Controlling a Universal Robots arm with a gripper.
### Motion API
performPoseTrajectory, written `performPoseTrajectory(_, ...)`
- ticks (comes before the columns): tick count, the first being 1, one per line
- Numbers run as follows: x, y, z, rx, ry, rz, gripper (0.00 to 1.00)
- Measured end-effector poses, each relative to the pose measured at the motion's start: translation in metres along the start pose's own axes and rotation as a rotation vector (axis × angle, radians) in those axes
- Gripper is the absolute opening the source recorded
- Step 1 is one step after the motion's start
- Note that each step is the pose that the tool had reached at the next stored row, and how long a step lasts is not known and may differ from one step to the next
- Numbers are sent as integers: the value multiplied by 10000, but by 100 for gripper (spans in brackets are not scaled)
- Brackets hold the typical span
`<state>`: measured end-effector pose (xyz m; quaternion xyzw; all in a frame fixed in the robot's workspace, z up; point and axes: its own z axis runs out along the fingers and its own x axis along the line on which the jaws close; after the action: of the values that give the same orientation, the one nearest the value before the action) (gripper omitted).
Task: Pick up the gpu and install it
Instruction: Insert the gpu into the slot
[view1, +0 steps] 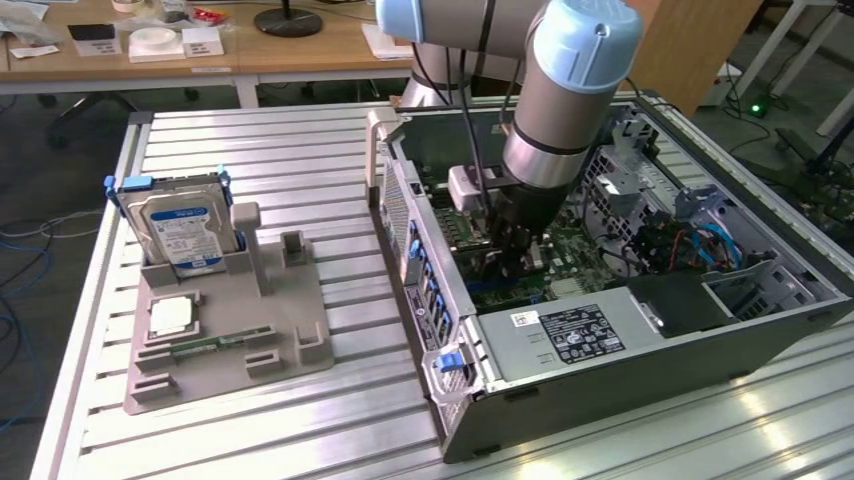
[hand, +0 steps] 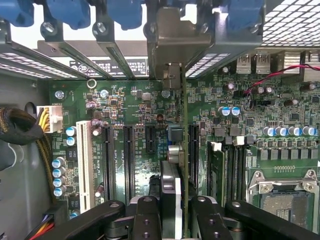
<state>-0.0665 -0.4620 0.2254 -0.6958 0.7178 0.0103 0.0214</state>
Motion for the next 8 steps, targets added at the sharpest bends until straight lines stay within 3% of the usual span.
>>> performPoseTrajectory(8, 0, 0, 9, -1, 1, 0, 28)
